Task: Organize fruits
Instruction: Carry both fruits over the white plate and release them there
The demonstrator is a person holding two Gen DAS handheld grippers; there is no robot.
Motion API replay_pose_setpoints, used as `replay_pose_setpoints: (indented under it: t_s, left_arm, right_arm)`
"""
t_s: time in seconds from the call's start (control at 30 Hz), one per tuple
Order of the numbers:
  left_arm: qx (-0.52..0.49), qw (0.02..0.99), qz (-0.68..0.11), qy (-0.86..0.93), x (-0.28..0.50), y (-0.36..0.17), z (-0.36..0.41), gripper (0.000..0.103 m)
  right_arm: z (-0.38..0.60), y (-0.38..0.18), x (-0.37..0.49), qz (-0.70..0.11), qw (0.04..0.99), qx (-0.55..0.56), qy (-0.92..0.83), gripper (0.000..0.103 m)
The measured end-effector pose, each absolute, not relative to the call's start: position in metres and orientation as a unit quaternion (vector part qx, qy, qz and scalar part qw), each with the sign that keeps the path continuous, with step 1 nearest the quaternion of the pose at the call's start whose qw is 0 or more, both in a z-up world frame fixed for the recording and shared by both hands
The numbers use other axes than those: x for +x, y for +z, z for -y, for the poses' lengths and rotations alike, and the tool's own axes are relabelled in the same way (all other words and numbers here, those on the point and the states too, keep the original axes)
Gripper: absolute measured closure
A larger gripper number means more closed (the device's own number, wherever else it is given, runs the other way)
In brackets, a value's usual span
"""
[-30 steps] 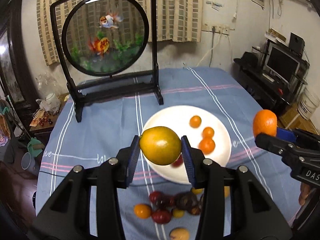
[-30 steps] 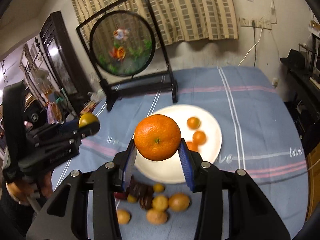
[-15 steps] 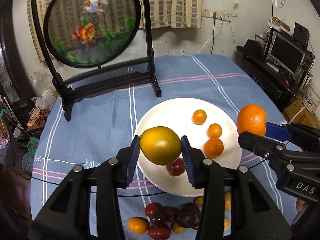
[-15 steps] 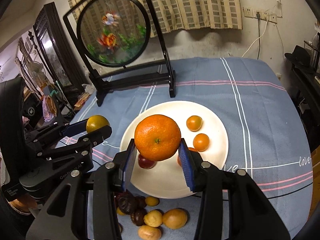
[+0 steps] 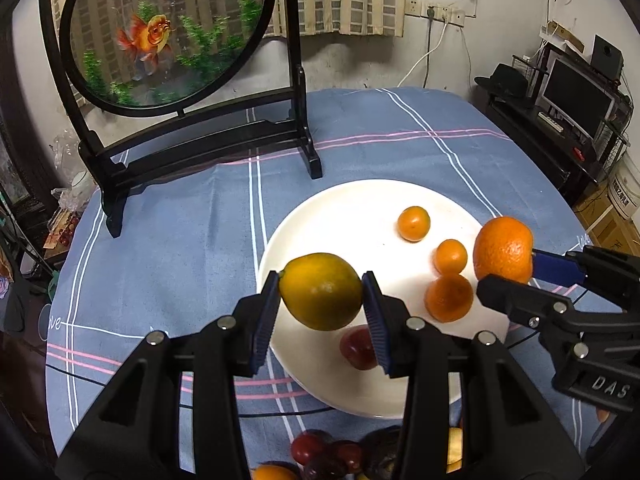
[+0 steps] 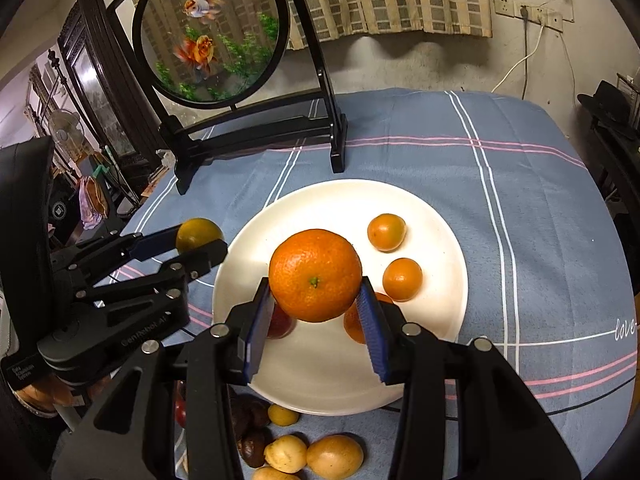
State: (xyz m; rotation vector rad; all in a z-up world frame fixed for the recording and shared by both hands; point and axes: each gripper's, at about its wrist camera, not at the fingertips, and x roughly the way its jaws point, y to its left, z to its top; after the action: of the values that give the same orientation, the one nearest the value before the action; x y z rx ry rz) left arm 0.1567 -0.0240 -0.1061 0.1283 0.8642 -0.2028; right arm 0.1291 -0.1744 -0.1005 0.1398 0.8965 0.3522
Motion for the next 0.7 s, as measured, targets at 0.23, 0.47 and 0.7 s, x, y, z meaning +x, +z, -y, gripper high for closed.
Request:
replay_pose_setpoints:
  t_s: [0.23,0.47,0.7]
  left_arm:
    - [0.061,0.899,-0.424,-0.096,0.165,-0.114,0.022,0.061]
    - [0.062,0.897,-0.428,-0.095,0.169,-0.117,0.025,0.061]
    - [0.069,0.894,-0.431,-0.096,0.172,-0.121,0.027,0.061]
  right_arm:
    - [0.173,-0.109,0.136,-0.439,0.88,0.066,0.17,0.06]
    - [0.168,-0.11,0.142,-0.441,0.877,0.06,0.178,0.06]
    - [0.168,-0.114,0.146,-0.446,0.876,0.053,0.176,0.06]
